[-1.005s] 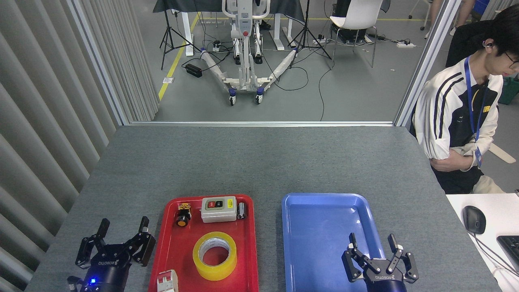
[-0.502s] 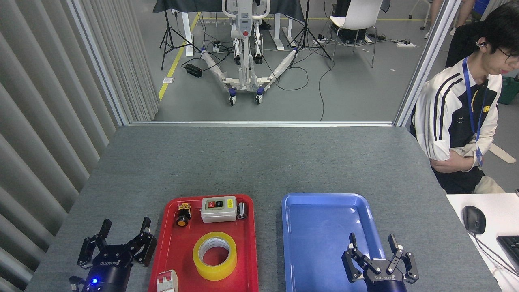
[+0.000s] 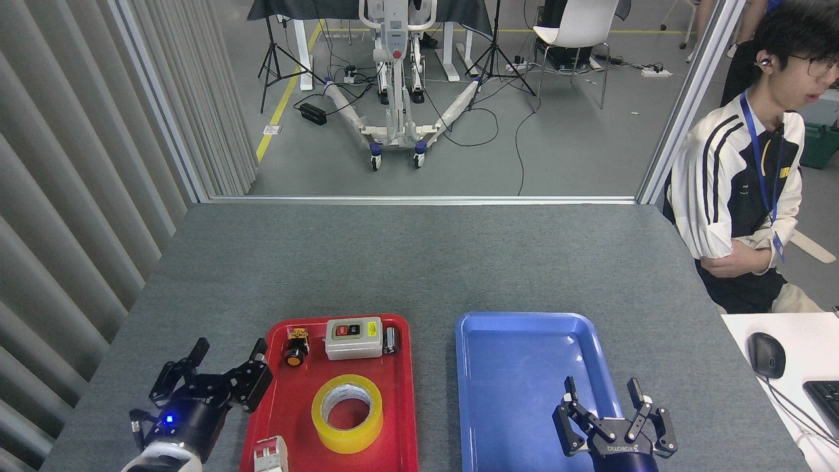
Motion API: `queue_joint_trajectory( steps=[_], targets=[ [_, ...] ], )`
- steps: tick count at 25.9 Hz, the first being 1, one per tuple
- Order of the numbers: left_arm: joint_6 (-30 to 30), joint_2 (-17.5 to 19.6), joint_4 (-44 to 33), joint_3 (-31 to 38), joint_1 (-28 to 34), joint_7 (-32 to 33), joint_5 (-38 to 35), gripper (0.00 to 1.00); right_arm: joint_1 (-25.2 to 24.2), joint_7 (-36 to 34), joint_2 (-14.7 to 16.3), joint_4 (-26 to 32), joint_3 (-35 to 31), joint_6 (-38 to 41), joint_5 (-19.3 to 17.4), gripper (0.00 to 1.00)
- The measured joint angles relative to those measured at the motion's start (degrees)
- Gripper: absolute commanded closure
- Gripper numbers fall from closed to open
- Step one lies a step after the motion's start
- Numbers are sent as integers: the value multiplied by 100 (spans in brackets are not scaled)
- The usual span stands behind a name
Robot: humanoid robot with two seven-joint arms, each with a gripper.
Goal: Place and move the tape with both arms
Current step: 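Reach the left gripper into the yellow tape roll's center on the red tray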
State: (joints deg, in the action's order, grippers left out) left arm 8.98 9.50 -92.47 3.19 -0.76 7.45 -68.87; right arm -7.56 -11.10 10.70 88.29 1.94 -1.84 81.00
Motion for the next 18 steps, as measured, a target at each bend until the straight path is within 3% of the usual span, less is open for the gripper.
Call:
queue_joint_trajectory(
  steps=[3,6,11,18],
  targets=[
    [-13,518,76,-730,-356,543,185,0,0,20,2,11,0,0,-5,0],
    [-5,797,220,-1398,-645,1022,386,0,0,34,13,26,-1,-21,-11,0],
    [-14,984,444,-2051,-1078,1585,899,0,0,36,54,77,-2,-22,-13,0],
    [-207,1089,658,-2792,-1523,1844,1072,0,0,54,71,101,-8,-14,-14,0]
  ],
)
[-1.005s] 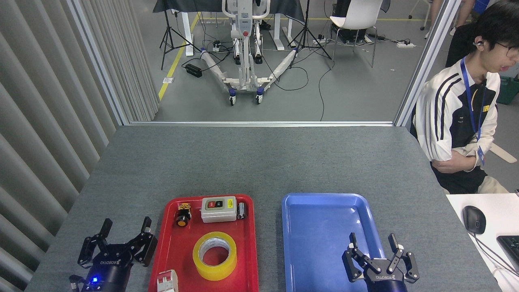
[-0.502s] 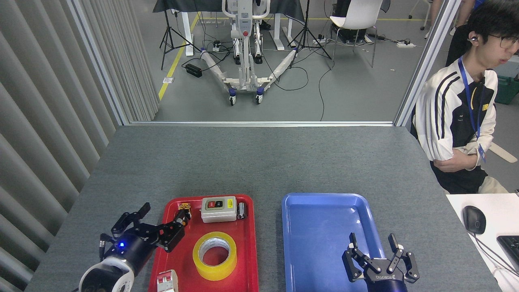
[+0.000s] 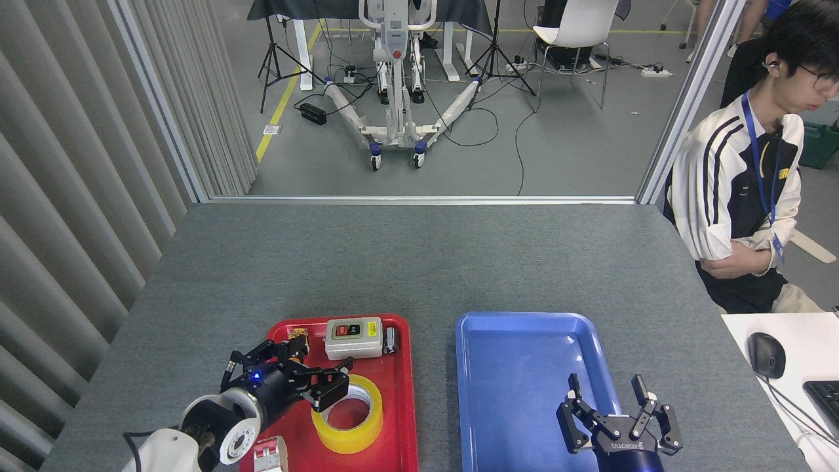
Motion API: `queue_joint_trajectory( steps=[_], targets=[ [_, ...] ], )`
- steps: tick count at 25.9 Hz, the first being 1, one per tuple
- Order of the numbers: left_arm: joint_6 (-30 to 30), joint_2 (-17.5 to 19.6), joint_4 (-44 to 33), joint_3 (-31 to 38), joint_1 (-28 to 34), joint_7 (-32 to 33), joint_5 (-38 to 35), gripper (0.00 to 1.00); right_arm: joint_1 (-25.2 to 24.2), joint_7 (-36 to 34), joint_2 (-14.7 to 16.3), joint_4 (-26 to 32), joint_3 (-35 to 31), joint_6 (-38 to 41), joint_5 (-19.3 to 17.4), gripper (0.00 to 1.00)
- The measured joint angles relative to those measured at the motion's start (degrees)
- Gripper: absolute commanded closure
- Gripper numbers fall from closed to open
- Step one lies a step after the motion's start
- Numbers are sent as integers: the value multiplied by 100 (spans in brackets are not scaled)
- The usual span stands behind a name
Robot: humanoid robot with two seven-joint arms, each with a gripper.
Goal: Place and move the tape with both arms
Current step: 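Reach the left gripper into the yellow tape roll's center on the red tray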
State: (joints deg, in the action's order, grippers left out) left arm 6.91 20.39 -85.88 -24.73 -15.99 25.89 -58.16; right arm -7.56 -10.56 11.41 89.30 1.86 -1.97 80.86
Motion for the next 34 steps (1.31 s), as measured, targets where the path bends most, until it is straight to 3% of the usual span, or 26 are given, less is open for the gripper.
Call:
queue_joint_trajectory(
  steps=[3,9,20,23,28,31,34],
  targets=[
    [-364,7,1,-227,-95,447,13,0,0,3,1,2,2,13,-4,0],
    [-925,-13,-41,-364,-283,2073,23,0,-7,22,-6,0,13,21,-6,0],
    [-1071,-107,417,-585,-673,2526,24,1,-9,-17,0,-16,17,58,109,0],
    [-1077,-142,602,-608,-782,2723,24,12,-10,-17,-2,-17,16,63,113,0],
    [-1060,-177,834,-666,-871,3052,21,17,-16,-18,-9,-18,16,68,115,0],
    [-1038,-209,912,-679,-906,3112,19,33,-17,-18,-13,-18,16,68,115,0],
    [-1031,-243,1007,-708,-927,3127,16,70,-18,-18,-20,-21,16,68,115,0]
  ],
)
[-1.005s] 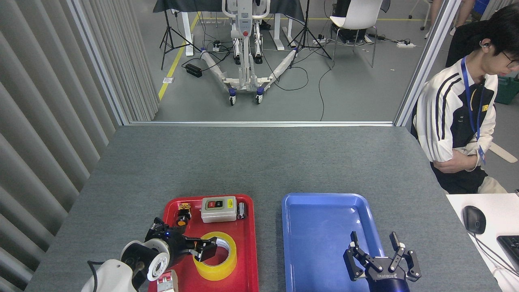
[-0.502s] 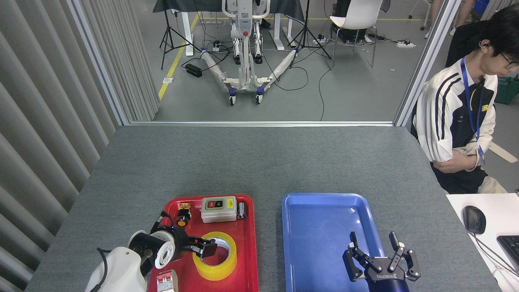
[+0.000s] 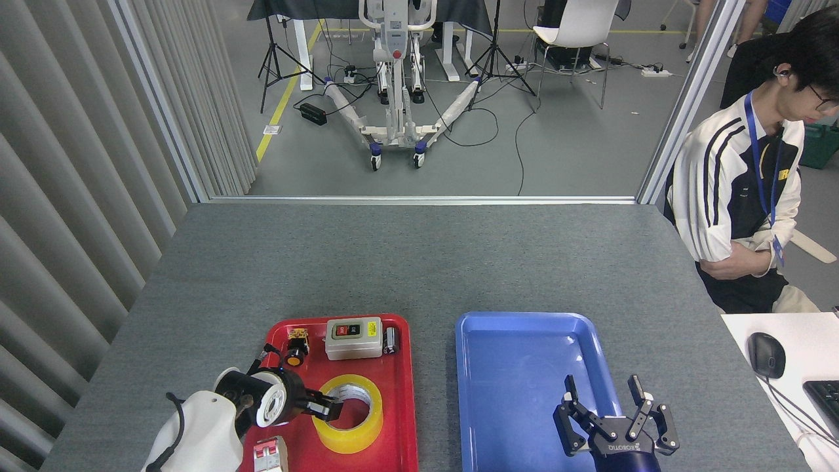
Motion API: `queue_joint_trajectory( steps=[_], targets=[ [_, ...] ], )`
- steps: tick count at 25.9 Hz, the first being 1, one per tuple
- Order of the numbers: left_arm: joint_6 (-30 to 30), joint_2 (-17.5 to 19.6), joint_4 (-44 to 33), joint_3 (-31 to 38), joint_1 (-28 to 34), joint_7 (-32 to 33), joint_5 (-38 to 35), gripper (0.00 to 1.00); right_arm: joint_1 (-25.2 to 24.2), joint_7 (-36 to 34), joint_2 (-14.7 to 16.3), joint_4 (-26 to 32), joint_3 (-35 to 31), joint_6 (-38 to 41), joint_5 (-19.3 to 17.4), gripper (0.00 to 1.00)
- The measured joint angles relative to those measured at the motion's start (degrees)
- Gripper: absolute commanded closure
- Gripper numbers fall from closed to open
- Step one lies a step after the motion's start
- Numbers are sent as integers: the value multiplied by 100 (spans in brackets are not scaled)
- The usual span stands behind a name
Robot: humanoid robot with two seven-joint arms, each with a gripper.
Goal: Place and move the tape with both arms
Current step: 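Reach the left gripper into the yellow tape roll's center on the red tray, then lift the tape roll with the left gripper and carry it toward the blue tray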
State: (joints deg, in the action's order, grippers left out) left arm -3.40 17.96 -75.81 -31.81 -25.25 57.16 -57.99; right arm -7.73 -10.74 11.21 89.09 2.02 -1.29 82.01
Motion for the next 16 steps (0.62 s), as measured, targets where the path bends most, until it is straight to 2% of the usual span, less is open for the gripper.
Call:
queue_joint_trajectory(
  steps=[3,7,11,14,16],
  targets=[
    [122,-25,42,-69,-11,9,1,100,-1,0,-7,-3,0,6,0,0],
    [787,-37,41,-53,-61,36,66,100,-7,0,-18,-6,0,7,0,0],
    [1393,-93,-18,161,-150,-76,514,100,-9,-2,-30,-14,0,7,0,0],
    [1990,-242,-207,547,-167,-474,1079,100,-9,-5,-36,-25,0,7,0,0],
    [2730,-453,-252,896,-126,-876,1331,100,-9,-5,-38,-30,0,12,0,0]
  ],
)
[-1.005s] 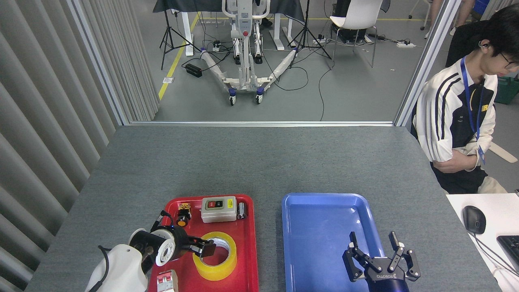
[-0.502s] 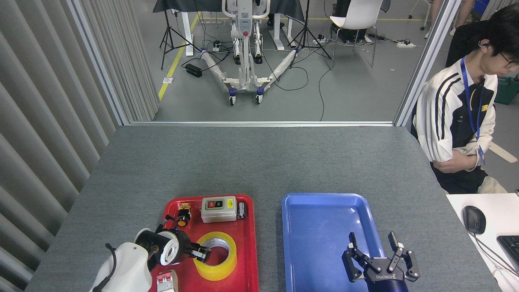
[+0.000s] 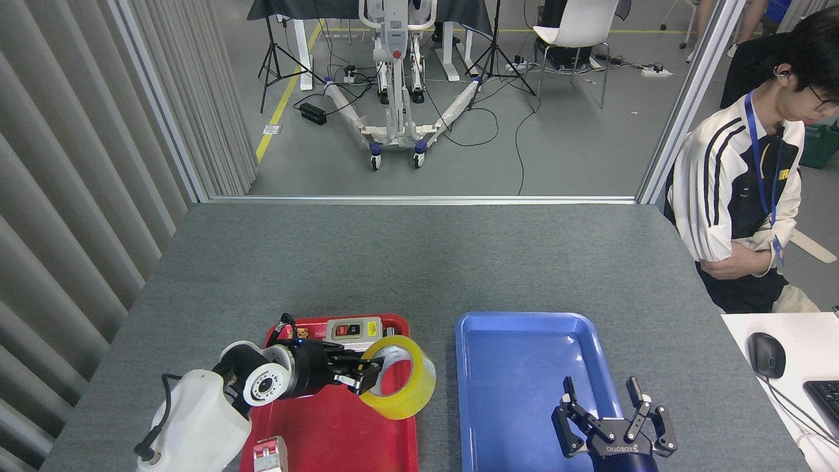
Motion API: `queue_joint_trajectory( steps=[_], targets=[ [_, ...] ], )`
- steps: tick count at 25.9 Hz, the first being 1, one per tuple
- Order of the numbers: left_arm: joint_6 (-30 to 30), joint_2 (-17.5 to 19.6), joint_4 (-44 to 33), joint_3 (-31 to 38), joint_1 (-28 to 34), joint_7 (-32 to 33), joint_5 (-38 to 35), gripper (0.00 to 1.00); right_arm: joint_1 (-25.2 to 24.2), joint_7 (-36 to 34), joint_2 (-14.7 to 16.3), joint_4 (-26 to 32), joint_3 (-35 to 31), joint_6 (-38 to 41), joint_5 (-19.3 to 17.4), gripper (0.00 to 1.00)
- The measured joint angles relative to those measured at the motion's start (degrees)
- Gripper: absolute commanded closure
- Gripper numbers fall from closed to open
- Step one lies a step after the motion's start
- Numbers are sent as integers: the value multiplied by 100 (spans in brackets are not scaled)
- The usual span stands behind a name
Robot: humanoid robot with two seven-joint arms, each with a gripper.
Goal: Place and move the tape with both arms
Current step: 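Lift the tape roll with the left gripper and carry it toward the blue tray, then grasp the tape roll with the right gripper from the left gripper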
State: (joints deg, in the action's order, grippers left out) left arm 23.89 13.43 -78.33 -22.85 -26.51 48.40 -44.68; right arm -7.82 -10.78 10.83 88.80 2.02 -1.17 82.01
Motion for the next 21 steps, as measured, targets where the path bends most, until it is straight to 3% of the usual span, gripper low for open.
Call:
queue_joint_trajectory(
  steps=[3,8,11,13,21],
  targets=[
    [1264,-491,212,631,239,-897,179,100,1,-78,23,-3,-4,343,28,0],
    [1980,-1218,872,1384,700,-2459,206,100,-13,-594,220,-10,-163,2322,56,0],
    [2082,-1399,1037,1482,767,-2758,195,100,-23,-794,309,-6,-267,3688,57,0],
    [2086,-1460,1096,1505,789,-2833,196,100,-25,-862,337,12,-304,4159,44,0],
    [2109,-1466,1054,851,901,-2957,247,100,65,-909,249,47,-178,4602,40,0]
  ],
)
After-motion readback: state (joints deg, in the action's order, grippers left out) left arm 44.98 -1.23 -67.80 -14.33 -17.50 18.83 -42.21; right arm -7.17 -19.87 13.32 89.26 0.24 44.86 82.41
